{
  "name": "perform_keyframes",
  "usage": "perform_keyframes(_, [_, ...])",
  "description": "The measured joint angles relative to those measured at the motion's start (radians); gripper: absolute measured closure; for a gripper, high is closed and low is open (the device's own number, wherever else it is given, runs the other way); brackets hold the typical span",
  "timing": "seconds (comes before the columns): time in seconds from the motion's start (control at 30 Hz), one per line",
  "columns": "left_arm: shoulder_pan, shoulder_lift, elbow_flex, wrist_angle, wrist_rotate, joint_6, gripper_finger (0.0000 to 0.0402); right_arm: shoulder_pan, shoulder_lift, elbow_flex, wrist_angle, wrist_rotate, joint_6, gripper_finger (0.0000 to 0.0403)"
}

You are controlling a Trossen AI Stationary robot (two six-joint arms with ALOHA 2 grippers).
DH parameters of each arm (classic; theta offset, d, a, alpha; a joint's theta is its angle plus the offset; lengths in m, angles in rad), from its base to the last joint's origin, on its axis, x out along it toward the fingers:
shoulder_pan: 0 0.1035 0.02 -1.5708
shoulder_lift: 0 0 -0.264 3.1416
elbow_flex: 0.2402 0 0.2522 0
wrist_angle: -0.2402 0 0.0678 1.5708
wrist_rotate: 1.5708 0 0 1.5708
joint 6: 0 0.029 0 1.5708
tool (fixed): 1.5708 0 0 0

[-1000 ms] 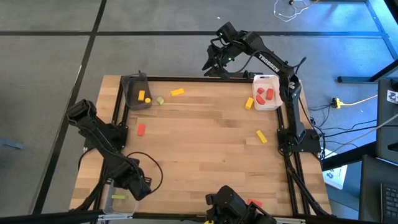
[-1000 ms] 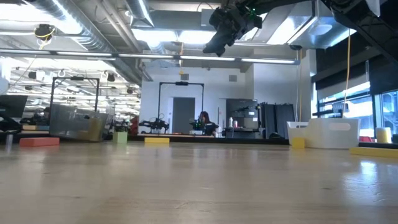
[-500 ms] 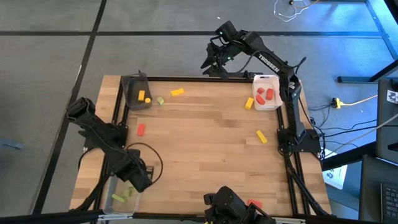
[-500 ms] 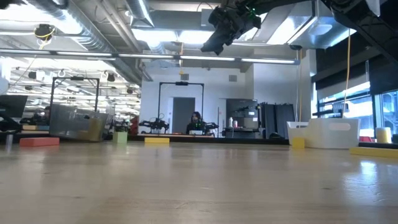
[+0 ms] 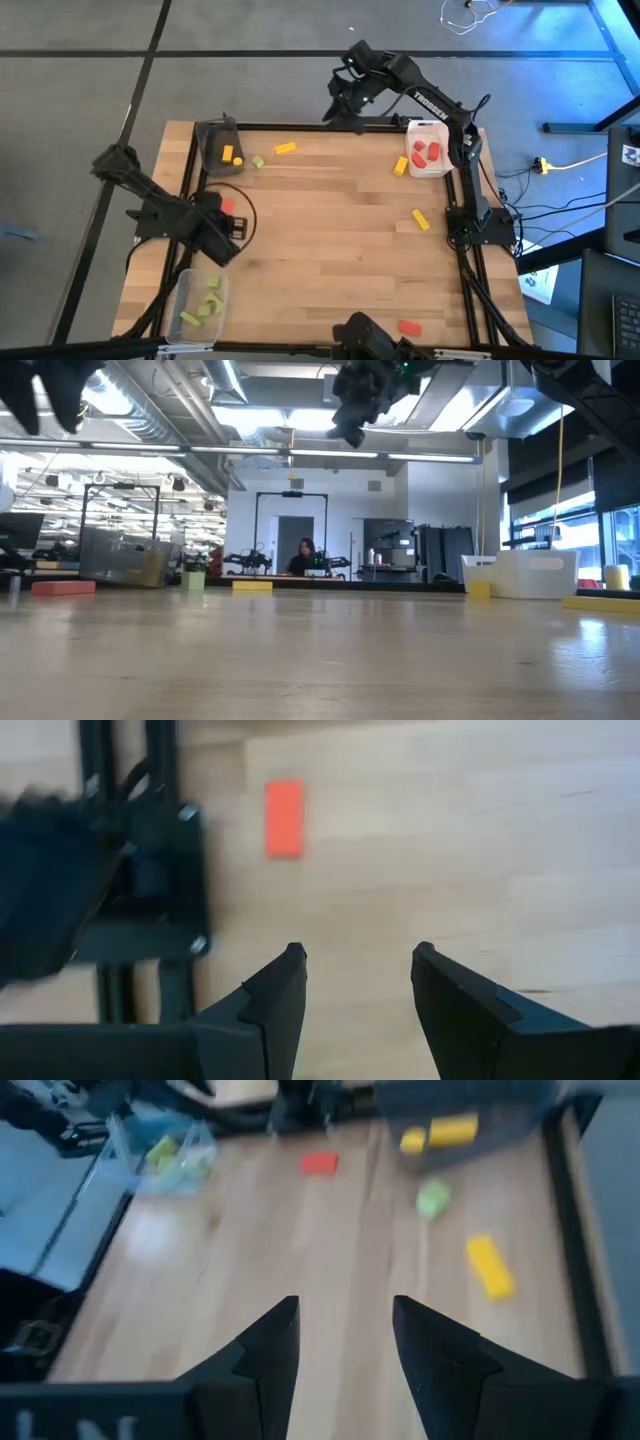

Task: Sort & place blocks by color
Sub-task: Put the yellow block into the black bin

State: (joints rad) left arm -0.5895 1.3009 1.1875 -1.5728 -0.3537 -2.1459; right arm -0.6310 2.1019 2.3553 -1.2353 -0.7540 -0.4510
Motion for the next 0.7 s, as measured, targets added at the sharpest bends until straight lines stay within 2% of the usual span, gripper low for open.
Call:
perform_keyframes(0.13, [0.032, -0.041, -0.002, 0.001, -0.031, 0.075, 0.0232, -0.009, -0.021, 0.0, -0.168, 0.031, 0.0, 0.024])
perform_keyframes(0.3, [0.1, -0.078, -0.008, 0.002, -0.062, 0.141, 0.0232, -0.012, -0.031, -0.004, -0.342, 0.16, 0.025, 0.024])
perform_keyframes(0.4, [0.169, -0.111, -0.036, 0.002, -0.195, 0.177, 0.0232, -0.005, -0.044, -0.004, -0.324, 0.183, 0.05, 0.024])
perform_keyframes(0.53, [0.305, -0.151, -0.085, 0.001, -0.407, 0.396, 0.0232, -0.005, -0.069, -0.003, -0.308, 0.22, 0.05, 0.024])
perform_keyframes(0.6, [0.394, -0.155, -0.088, 0.001, -0.417, 0.446, 0.0232, -0.007, -0.071, -0.003, -0.317, 0.246, 0.052, 0.024])
perform_keyframes(0.7, [0.51, -0.154, -0.089, 0.004, -0.377, 0.512, 0.0232, -0.013, -0.071, -0.003, -0.331, 0.258, 0.054, 0.024])
